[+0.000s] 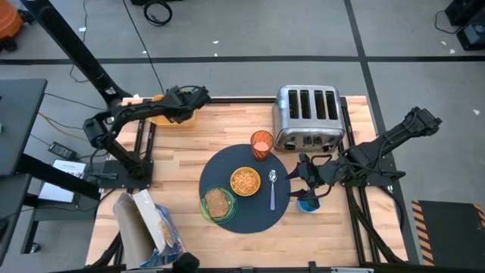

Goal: Arrange a breakfast setting
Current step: Put the apple on the dark blue table mat to the left of the orange glass

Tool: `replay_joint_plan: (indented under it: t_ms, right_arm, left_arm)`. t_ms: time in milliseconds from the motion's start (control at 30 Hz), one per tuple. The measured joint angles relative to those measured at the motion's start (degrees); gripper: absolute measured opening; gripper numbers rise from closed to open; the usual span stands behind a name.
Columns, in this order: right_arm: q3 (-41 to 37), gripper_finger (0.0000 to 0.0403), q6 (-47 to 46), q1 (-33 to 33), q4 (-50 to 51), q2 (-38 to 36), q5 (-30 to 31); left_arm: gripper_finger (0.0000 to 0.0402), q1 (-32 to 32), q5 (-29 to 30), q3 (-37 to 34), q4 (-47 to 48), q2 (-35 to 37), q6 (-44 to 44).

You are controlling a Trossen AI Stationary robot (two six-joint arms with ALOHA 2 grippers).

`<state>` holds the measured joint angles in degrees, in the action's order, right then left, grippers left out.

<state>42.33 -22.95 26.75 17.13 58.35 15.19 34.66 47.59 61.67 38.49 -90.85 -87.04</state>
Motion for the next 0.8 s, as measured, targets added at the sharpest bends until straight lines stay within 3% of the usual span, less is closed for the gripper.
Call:
replay_joint_plan:
  t_ms: [100,233,800]
  right_arm:
    - [0.0,0.0287,-0.01,1.04,0.25,0.0,-0.05]
    - [0.0,0.0288,0.04,2.28,0.41,0.0,0.02]
    - [0.0,0.0288,-5.1,6.57,3.18,0.0,3.27]
  left_arm:
    - [0.0164,2.38,-4.29,-0.55,4.86,0.06,-5.02]
    - [0.0167,3.79,-4.63,-0.59,9.8,0.11,-10.29]
    - [0.0208,10.77,-4.9,-1.11,7.8,0.01,-2.76]
